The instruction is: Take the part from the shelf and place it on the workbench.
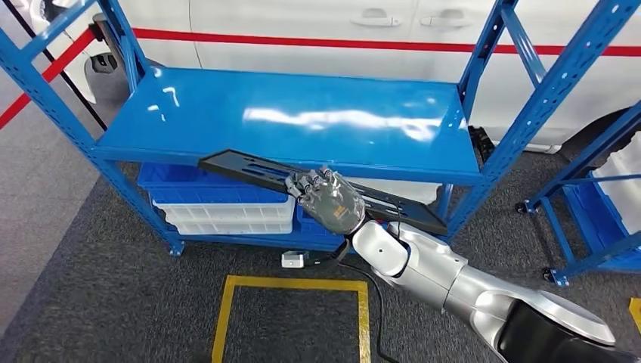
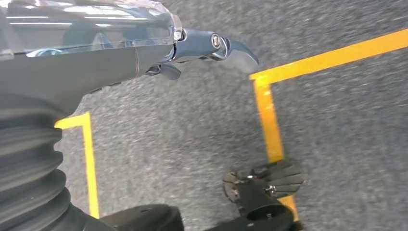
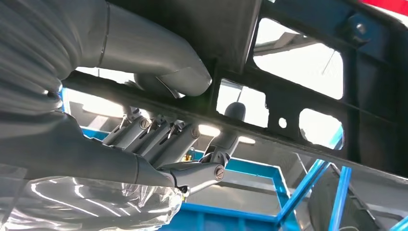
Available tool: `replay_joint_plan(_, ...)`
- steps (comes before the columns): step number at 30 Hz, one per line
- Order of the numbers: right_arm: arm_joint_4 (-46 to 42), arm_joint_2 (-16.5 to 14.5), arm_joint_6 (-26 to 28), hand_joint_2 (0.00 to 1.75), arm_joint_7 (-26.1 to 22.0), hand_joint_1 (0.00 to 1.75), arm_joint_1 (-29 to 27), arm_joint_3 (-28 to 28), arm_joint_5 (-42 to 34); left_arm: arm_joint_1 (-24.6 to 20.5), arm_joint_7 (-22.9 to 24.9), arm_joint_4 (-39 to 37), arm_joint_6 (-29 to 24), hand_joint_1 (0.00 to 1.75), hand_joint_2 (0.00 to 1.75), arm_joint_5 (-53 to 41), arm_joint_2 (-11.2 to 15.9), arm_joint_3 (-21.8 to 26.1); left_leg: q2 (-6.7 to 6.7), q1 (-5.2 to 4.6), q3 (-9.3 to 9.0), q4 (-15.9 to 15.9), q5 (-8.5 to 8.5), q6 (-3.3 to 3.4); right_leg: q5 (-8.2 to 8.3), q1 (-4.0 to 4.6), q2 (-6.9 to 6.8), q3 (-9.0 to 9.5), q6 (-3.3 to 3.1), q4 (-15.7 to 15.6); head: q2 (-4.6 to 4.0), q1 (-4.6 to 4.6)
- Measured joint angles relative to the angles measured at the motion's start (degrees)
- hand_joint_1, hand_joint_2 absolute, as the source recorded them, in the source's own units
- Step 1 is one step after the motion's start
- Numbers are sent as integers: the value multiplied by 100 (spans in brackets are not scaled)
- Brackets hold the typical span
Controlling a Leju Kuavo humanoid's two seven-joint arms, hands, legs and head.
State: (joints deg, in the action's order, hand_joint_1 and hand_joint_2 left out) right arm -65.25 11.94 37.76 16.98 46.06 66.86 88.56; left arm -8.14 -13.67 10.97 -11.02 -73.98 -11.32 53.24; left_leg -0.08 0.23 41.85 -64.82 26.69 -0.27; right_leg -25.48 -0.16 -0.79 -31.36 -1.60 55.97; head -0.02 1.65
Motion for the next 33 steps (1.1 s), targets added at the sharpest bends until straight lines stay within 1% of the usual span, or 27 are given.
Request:
replay_joint_plan(1, 4, -13, 0, 175, -43, 175, -28, -24, 0, 5, -8, 0, -4, 0, 175, 0, 1, 0, 1, 17, 76, -391, 242, -31, 72, -2, 1, -98, -1, 2, 0, 0)
replay_joint_plan(2, 8, -27, -1, 175, -88, 175, -68, -60, 0, 7, -15, 0, -9, 0, 175, -2, 2, 0, 3, 34, 117, -738, 338, -62, 139, -3, 1, -195, 7, 5, 0, -1)
replay_joint_plan(3, 13, -40, -2, 175, -120, 175, -109, -104, 0, 10, -19, 0, -18, 0, 175, -3, 4, 0, 3, 48, 102, -966, 265, -88, 210, -7, -4, -294, 20, 14, 0, -1)
replay_joint_plan(4, 17, -50, -2, 175, -118, 175, -142, -141, 0, 14, -19, 0, -27, 0, 175, -4, 8, 0, 4, 63, 10, -1024, 86, -108, 278, -13, -8, -398, 39, 32, 0, -1)
replay_joint_plan(5, 19, -57, -3, 175, -92, 175, -161, -163, 0, 16, -14, 0, -34, 0, 175, -5, 11, 0, 4, 76, -174, -889, -103, -120, 338, -20, -11, -499, 61, 59, 0, 0)
replay_joint_plan(6, 20, -64, -4, 175, -58, 175, -170, -175, 0, 16, -9, 0, -40, 0, 175, -7, 14, -1, 3, 88, -447, -581, -173, -124, 388, -26, -11, -590, 88, 99, 0, 1)
replay_joint_plan(7, 19, -70, -4, 175, -31, 175, -178, -189, 0, 14, -4, 0, -43, 0, 175, -9, 17, -4, -2, 85, -775, -144, -93, -116, 425, -25, -11, -662, 117, 147, 0, 0)
replay_joint_plan(8, 17, -78, -4, 175, -20, 175, -196, -214, 0, 9, 1, 0, -46, 0, 175, -12, 18, -8, -6, 76, -1041, 234, 57, -84, 458, -19, -10, -709, 150, 186, 0, 0)
replay_joint_plan(9, 15, -91, -4, 175, -26, 175, -223, -248, 0, 5, 5, 0, -50, 0, 175, -14, 18, -14, -10, 63, -1213, 508, 208, -42, 491, -13, -11, -735, 186, 211, 0, 0)
replay_joint_plan(10, 13, -103, -4, 175, -45, 175, -263, -290, 0, 6, 9, 0, -53, 0, 175, -16, 18, -19, -13, 44, -1283, 650, 278, 11, 527, -12, -12, -747, 224, 221, 0, -2)
replay_joint_plan(11, 12, -114, -3, 175, -79, 175, -310, -332, 0, 10, 14, 0, -56, 0, 175, -16, 16, -22, -8, 44, -1263, 666, 263, 71, 560, -20, -10, -754, 263, 218, 0, -1)
replay_joint_plan(12, 11, -123, -1, 175, -131, 175, -361, -374, 0, 16, 18, 0, -60, 0, 175, -15, 16, -24, 3, 45, -1244, 678, 223, 120, 541, -36, -2, -774, 297, 244, 0, -2)
replay_joint_plan(13, 11, -127, 2, 175, -201, 175, -419, -425, 0, 20, 20, 0, -66, 0, 175, -13, 15, -24, 13, 48, -1221, 689, 176, 169, 435, -50, 7, -828, 326, 363, 0, -3)
replay_joint_plan(14, 12, -129, 9, 175, -284, 175, -483, -485, 0, 23, 22, 0, -72, 0, 175, -10, 15, -24, 22, 53, -1189, 696, 127, 207, 251, -60, 16, -927, 350, 600, 0, -2)
replay_joint_plan(16, 15, -152, 41, 175, -506, 175, -641, -636, -1, 33, 20, 0, -89, 0, 175, -3, 14, -24, 26, 42, -1096, 688, 49, 243, -223, -65, 27, -1213, 386, 1369, 0, -2)
replay_joint_plan(17, 21, -180, 67, 175, -644, 175, -736, -729, -7, 46, 17, 0, -95, 0, 175, -1, 14, -24, 25, 34, -1053, 683, 21, 245, -373, -65, 29, -1315, 396, 1699, 0, -1)
replay_joint_plan(18, 29, -216, 90, 175, -793, 175, -836, -827, -26, 61, 14, 0, -102, 0, 175, 1, 14, -24, 25, 27, -1019, 676, -1, 244, -423, -63, 30, -1329, 394, 1858, 0, -1)
replay_joint_plan(19, 37, -258, 108, 175, -943, 175, -935, -935, -66, 73, 10, 0, -109, 0, 175, 2, 15, -25, 24, 20, -995, 669, -15, 240, -367, -61, 32, -1220, 379, 1778, 0, -1)
replay_joint_plan(20, 43, -301, 118, 175, -1072, 175, -1028, -1038, -117, 79, 7, 0, -114, 0, 175, 1, 14, -26, 23, 11, -984, 663, -23, 235, -230, -55, 34, -997, 350, 1468, 0, -1)
replay_joint_plan(21, 41, -346, 124, 175, -1183, 175, -1115, -1145, -175, 81, 3, 0, -117, 0, 175, -1, 6, -28, 23, 5, -980, 660, -27, 230, -103, -41, 35, -728, 301, 1040, 0, -1)
replay_joint_plan(22, 30, -393, 132, 175, -1285, 175, -1206, -1258, -227, 78, 0, 0, -120, 0, 175, -3, -2, -32, 24, -8, -973, 657, -33, 216, -5, -22, 33, -497, 254, 656, 0, -1)
replay_joint_plan(23, 13, -444, 147, 175, -1380, 175, -1307, -1378, -261, 74, -3, 0, -124, 0, 175, -5, -10, -34, 24, -14, -966, 659, -41, 196, 47, -1, 30, -345, 213, 384, 0, -1)
replay_joint_plan(24, -9, -496, 161, 175, -1471, 175, -1429, -1504, -283, 69, -4, 0, -128, 0, 175, -7, -16, -37, 26, -24, -957, 653, -39, 183, 52, 9, 25, -280, 196, 247, 0, -1)
replay_joint_plan(25, -32, -550, 173, 175, -1556, 175, -1572, -1628, -292, 67, -3, 0, -132, 0, 175, -9, -16, -38, 26, -30, -949, 648, -39, 168, 62, 17, 21, -271, 199, 223, 0, -1)
replay_joint_plan(27, -83, -663, 183, 175, -1689, 175, -1882, -1845, -288, 72, -2, 0, -135, 0, 175, -14, -14, -40, 28, -21, -946, 643, -33, 156, 72, 25, 25, -273, 208, 205, 0, -1)
replay_joint_plan(30, -158, -838, 183, 175, -1777, 175, -2259, -2093, -257, 74, 4, 0, -142, 0, 175, -11, -14, -42, 30, -6, -948, 670, -52, 114, 76, 39, 30, -286, 177, 208, 0, -1)
replay_joint_plan(33, -179, -1025, 183, 175, -1866, 175, -2515, -2311, -289, 75, 14, 0, -151, 0, 175, 2, -4, -40, 30, -9, -947, 676, -59, 102, 84, 33, 29, -294, 161, 209, 0, -1)
